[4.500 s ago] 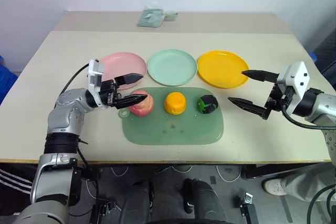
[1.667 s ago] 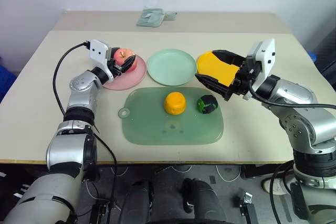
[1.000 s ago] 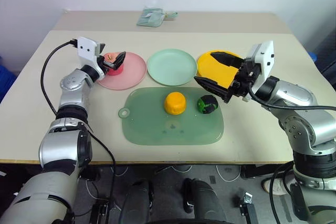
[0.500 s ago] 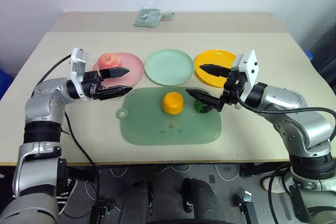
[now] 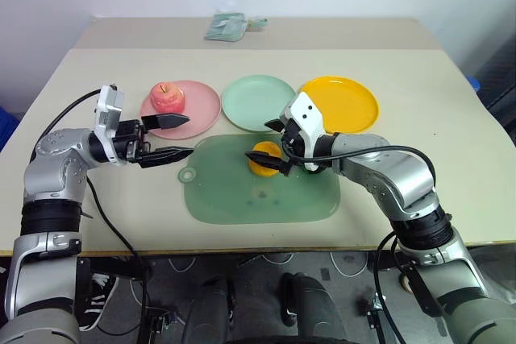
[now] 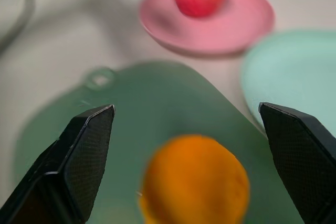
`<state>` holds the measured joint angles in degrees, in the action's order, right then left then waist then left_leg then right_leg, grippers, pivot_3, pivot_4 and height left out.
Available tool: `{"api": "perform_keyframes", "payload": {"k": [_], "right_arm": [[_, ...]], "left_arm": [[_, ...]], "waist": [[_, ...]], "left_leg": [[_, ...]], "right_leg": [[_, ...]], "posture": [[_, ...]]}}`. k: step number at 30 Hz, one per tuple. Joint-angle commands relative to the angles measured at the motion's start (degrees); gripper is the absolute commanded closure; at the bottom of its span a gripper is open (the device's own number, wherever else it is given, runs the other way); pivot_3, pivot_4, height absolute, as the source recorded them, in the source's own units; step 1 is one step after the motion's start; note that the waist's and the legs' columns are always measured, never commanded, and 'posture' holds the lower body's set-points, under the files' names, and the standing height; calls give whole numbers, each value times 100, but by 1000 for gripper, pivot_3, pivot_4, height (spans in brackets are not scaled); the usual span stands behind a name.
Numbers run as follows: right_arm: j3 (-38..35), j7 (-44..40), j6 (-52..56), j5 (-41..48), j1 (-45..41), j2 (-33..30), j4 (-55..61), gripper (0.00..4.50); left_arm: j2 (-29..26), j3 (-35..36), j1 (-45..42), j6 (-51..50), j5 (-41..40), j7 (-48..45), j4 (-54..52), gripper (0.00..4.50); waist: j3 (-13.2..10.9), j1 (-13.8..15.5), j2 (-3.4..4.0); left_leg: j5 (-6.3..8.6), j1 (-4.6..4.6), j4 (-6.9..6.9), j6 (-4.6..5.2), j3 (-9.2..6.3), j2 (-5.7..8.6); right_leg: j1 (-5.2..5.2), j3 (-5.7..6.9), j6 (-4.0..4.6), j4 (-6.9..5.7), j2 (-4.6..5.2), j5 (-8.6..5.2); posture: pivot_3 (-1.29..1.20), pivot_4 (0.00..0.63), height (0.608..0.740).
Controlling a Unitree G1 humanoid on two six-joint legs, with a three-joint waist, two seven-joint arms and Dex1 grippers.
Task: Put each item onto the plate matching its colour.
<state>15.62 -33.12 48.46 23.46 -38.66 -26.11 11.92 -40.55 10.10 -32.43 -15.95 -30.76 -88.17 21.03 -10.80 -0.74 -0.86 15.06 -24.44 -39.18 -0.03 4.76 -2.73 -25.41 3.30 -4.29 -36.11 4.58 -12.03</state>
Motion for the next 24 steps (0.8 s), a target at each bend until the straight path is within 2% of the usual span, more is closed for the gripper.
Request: {"api": "perform_keyframes", "payload": {"k": [1,5,13,15,17,18,22,24], "right_arm": [[124,-155,-25,-168,-97,12,-42,0],[212,-316,-15,-333,-136,-4,-277,0],[474,-630,-85,-626,-90,14,-558,0],[536,-759,-92,-642,-25,-33,-527,542],[326,-723,-52,-554,-47,70,-487,1226],[191,-716,-48,-488,-101,115,-427,1378],[-632,-390,-94,-183,-434,489,-469,1388],[-1177,39,-314,-235,-762,620,-922,1388]], "left_arm": [[-114,186,112,-22,-169,85,-401,24],[-153,309,397,-113,-417,28,-834,24],[-177,300,551,-207,-497,124,-1054,24],[-161,300,558,-166,-482,140,-1043,0],[-130,309,529,-109,-471,168,-995,0],[-75,347,462,-64,-488,232,-931,0],[121,481,164,1,-530,600,-707,0],[233,417,-24,122,-343,897,-543,0]], "waist": [[0,-4,0],[0,-4,0],[0,-4,0],[0,-3,0],[0,-3,0],[0,-2,0],[-1,6,1],[-1,6,1]], "left_leg": [[0,1,1,0,-1,-2],[-1,2,0,-1,-3,-5],[-1,2,0,-1,-2,-4],[-1,2,1,-1,-3,-4],[-1,2,1,-1,-3,-4],[-1,2,1,-1,-3,-4],[-1,1,0,-2,-2,-4],[-1,0,0,-2,-2,-3]], "right_leg": [[0,0,0,-1,-3,0],[-1,0,2,-3,-7,-1],[-1,1,1,-2,-6,-1],[-1,1,1,-1,-6,-1],[-1,1,1,-1,-6,-1],[-1,1,1,-2,-6,-1],[-1,1,0,-2,-7,0],[-1,1,-1,-2,-6,1]], "posture": [[0,150,740],[0,150,740],[0,150,740],[0,150,740],[0,150,740],[0,150,740],[0,150,740],[0,150,740]]}}
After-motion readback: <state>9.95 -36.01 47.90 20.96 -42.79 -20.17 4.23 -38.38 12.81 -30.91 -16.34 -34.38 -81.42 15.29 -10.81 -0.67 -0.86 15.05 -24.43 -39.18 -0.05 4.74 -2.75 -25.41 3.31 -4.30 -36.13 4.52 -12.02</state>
